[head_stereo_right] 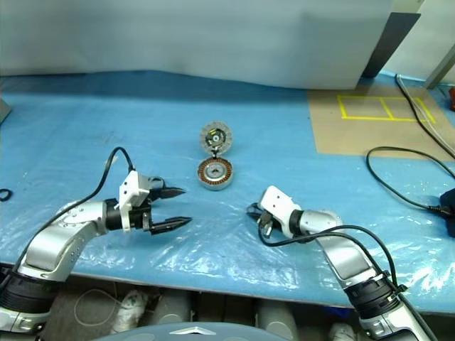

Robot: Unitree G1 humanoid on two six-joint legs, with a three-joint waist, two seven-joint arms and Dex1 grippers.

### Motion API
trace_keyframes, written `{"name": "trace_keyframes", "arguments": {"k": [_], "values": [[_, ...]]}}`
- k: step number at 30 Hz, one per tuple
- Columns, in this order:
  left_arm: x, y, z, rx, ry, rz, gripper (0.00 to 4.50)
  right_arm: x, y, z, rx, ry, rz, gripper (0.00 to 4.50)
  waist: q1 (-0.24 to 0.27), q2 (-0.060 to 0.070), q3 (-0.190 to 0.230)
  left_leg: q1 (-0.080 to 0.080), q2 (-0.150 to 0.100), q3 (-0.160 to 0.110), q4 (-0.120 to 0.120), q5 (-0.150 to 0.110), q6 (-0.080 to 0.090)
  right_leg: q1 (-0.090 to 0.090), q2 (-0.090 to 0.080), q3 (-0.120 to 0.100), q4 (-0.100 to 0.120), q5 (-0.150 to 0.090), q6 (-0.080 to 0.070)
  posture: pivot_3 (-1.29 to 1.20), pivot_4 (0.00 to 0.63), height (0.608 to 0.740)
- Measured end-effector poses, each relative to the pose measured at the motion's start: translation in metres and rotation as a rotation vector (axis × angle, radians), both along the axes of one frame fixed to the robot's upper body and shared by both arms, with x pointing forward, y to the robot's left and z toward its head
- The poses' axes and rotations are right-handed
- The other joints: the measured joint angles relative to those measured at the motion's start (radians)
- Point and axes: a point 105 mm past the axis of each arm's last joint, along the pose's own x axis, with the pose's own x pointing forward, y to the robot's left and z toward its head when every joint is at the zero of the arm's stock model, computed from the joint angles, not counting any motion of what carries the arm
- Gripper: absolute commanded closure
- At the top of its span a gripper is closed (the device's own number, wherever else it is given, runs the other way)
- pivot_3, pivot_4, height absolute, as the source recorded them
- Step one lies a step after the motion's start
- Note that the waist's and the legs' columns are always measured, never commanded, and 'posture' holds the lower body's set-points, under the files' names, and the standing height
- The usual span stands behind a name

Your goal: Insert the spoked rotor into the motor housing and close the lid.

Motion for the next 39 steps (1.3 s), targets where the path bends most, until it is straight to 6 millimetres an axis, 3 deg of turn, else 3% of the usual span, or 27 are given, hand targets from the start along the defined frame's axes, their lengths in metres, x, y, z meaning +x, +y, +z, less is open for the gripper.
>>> {"name": "trace_keyframes", "arguments": {"k": [9,11,16,19,29,39], "values": [[0.001,0.002,-0.002,-0.002,-0.002,0.004,0.33,0.004,0.002,0.008,0.024,0.021,-0.025,3.91,0.000,0.000,0.000,-0.002,0.000,0.000,0.000,0.000,0.000,-0.002,0.000,0.000,0.000,0.000,0.000,0.00,0.150,0.740],[0.000,0.002,-0.002,-0.002,-0.001,0.002,0.33,0.010,0.004,0.020,0.058,0.017,-0.035,3.91,-0.001,0.000,0.000,-0.003,0.000,0.000,0.000,0.000,0.000,-0.004,0.000,0.000,0.000,0.000,0.000,0.00,0.150,0.740],[0.001,0.000,-0.002,-0.013,-0.009,0.001,0.33,0.025,0.033,0.072,0.161,-0.089,0.034,3.91,-0.005,0.000,0.000,-0.004,0.001,0.001,-0.001,0.000,0.000,-0.006,0.001,0.000,0.001,0.000,-0.001,0.00,0.150,0.740],[0.002,0.001,-0.004,-0.016,-0.017,0.012,0.33,0.034,0.045,0.084,0.187,-0.123,0.052,3.91,-0.004,0.000,0.000,-0.005,0.000,0.001,-0.002,0.000,0.000,-0.006,0.000,0.000,0.001,0.000,-0.001,0.00,0.150,0.740],[0.009,0.005,-0.012,-0.014,-0.031,0.077,0.33,0.072,0.081,0.067,0.177,-0.153,0.041,3.91,-0.005,0.000,0.000,-0.006,0.000,0.001,-0.001,0.000,0.000,-0.008,0.000,0.000,0.004,0.000,-0.001,0.00,0.150,0.740],[0.009,0.003,-0.011,-0.021,-0.041,0.099,0.33,0.086,0.092,0.045,0.168,-0.112,0.033,3.91,-0.006,0.000,0.000,-0.006,0.000,0.001,0.000,0.000,0.000,-0.008,0.000,0.000,0.005,0.000,-0.001,0.00,0.150,0.740]]}}
